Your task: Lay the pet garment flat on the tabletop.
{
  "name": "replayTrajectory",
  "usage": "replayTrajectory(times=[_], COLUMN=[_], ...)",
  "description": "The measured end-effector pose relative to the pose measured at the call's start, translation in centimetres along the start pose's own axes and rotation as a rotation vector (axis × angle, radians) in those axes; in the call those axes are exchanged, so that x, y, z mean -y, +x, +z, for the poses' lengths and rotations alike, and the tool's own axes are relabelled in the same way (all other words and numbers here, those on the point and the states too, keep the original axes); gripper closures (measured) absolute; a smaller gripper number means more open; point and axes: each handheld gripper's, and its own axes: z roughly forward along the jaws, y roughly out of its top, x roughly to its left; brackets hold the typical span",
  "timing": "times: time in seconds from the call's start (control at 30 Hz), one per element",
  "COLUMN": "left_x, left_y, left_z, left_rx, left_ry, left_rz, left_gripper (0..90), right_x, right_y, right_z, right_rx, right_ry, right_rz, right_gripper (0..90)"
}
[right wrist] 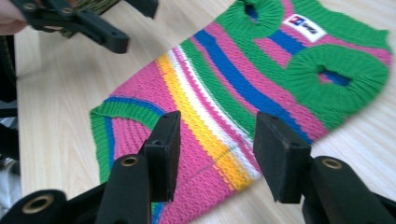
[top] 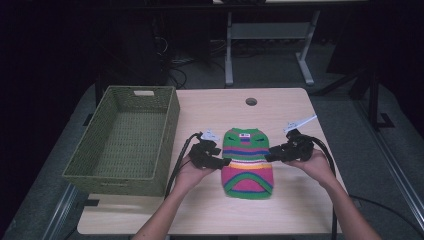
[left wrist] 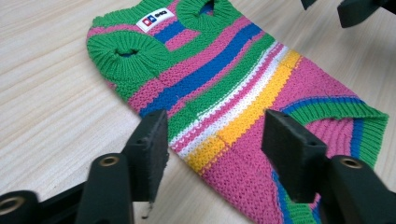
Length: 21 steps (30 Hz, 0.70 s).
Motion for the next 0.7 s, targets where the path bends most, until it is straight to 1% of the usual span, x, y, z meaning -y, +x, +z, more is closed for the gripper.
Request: replayTrajectory(times=[0.07, 0.13, 0.2, 0.27, 0.3, 0.4, 0.43, 0.47, 0.5, 0.63, 0.7], left_x=[0.1, 0.3, 0.4, 0.5, 0.7, 0.8, 0.9, 1.0, 1.0, 1.1, 1.3], left_y=[0.0, -0.1, -0.1, -0.1, 0.0, 0.1, 0.0, -0.1, -0.1, -0.3, -0.3], left_z=[-0.3, -0.7, -0.8, -0.8, -0.9, -1.0, -1.1, -1.1, -1.1, -1.1, -1.2], left_rx=[0.000, 0.003, -0.001, 0.001, 0.004, 0.003, 0.001, -0.002, -0.007, -0.008, -0.006], left_ry=[-0.021, -0.040, -0.044, -0.038, -0.039, -0.039, -0.044, -0.048, -0.032, -0.023, -0.033], left_rz=[-0.008, -0.014, -0.015, -0.010, -0.026, -0.028, -0.036, -0.038, -0.029, -0.028, -0.033], left_gripper=[37.0, 36.0, 34.5, 33.9, 32.0, 28.2, 27.4, 27.4, 25.5, 22.3, 21.2], right_x=[0.4, 0.7, 1.0, 1.2, 1.3, 1.6, 1.8, 1.8, 2.1, 2.6, 3.0], right_y=[-0.3, -0.5, -0.6, -0.7, -0.7, -0.7, -0.6, -0.6, -0.6, -0.6, -0.6], right_z=[-0.3, -0.4, -0.6, -0.7, -0.8, -1.0, -1.2, -1.2, -1.4, -1.8, -2.3], right_rx=[0.017, 0.015, 0.019, 0.017, 0.024, 0.031, 0.043, 0.043, 0.050, 0.058, 0.066], right_ry=[0.003, 0.004, 0.005, 0.007, 0.015, 0.011, 0.014, 0.014, 0.018, 0.015, 0.018], right_rz=[0.010, 0.017, 0.020, 0.029, 0.039, 0.040, 0.036, 0.036, 0.035, 0.034, 0.031], right_gripper=[48.3, 47.1, 45.7, 44.2, 40.9, 39.3, 37.4, 37.4, 35.9, 34.9, 34.1])
